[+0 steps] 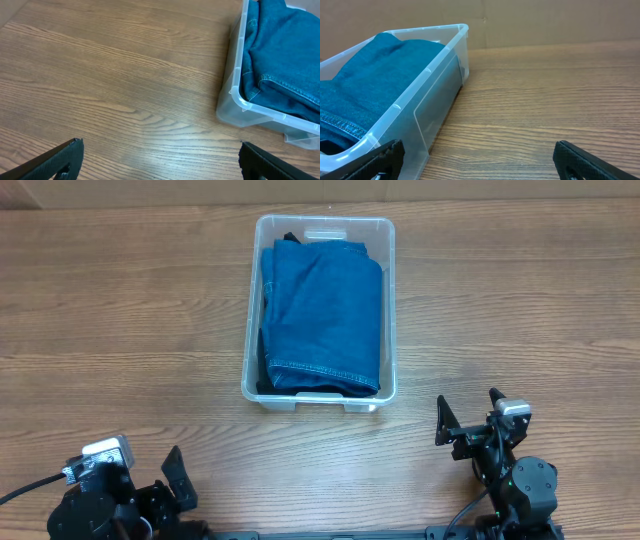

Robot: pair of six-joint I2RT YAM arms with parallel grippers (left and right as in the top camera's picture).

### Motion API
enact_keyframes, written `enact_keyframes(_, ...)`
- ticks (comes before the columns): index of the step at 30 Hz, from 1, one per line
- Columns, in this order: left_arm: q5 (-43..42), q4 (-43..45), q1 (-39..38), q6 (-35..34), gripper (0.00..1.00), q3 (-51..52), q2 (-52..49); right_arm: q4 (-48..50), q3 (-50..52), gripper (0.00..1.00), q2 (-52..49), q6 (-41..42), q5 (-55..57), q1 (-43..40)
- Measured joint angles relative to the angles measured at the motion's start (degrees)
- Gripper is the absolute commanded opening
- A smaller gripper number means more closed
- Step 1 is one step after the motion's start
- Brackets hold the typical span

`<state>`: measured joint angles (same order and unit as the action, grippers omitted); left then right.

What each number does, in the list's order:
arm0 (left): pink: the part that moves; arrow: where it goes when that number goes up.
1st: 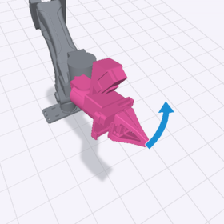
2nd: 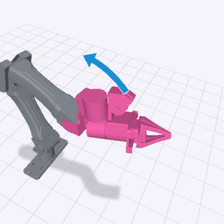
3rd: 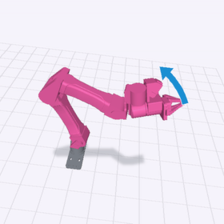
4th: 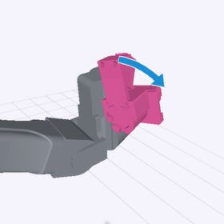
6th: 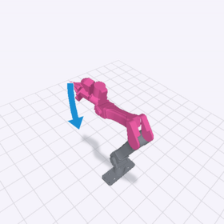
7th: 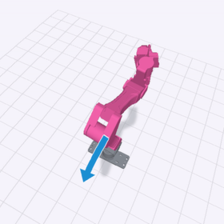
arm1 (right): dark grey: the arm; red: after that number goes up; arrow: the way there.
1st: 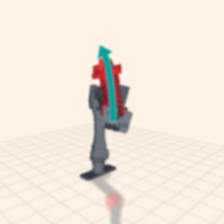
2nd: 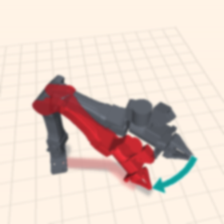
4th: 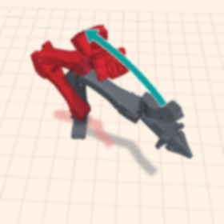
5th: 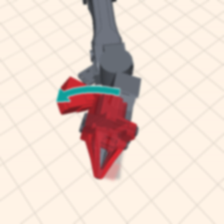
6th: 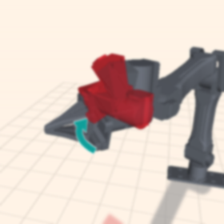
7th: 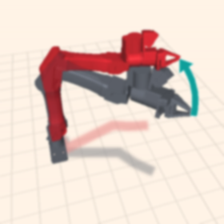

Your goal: Pack container

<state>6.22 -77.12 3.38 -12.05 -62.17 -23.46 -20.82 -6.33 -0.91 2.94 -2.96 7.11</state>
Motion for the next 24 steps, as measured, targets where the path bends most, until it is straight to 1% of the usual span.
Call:
enact_keyframes(4,0.0,0.4,0.0,0.0,1.0,0.0,1.2,0.0,0.0,1.0,0.0,0.0,0.0,0.0)
enact_keyframes(6,0.0,2.5,0.0,0.0,1.0,1.2,3.8,0.0,0.0,1.0,0.0,0.0,0.0,0.0)
enact_keyframes(7,-0.1,5.1,0.0,0.0,1.0,3.4,5.4,0.0,0.0,1.0,0.0,0.0,0.0,0.0)
enact_keyframes(10,-1.1,18.0,0.0,0.2,1.0,16.6,11.5,-0.1,0.0,1.0,0.0,0.0,0.0,0.0)
enact_keyframes(13,-5.2,37.7,0.0,2.0,1.0,34.3,18.0,-0.1,0.0,1.0,0.0,0.0,0.0,0.0)
enact_keyframes(16,-9.8,58.9,0.0,6.4,1.0,47.7,22.1,-0.1,0.0,1.0,0.0,0.0,0.2,0.0)
enact_keyframes(18,-11.0,71.9,0.0,8.2,1.0,55.4,22.5,-0.1,0.0,1.0,0.0,0.0,0.2,0.0)
enact_keyframes(19,-11.5,74.6,0.0,8.7,1.0,58.9,22.6,-0.1,0.0,1.0,0.0,0.0,0.2,0.0)
enact_keyframes(20,-11.6,73.1,0.0,9.2,1.0,61.1,22.6,-0.1,0.0,1.0,0.0,0.0,0.2,0.0)
enact_keyframes(24,-11.0,73.2,0.0,9.3,1.0,61.7,22.6,-0.1,0.0,1.0,0.0,0.0,0.2,0.0)
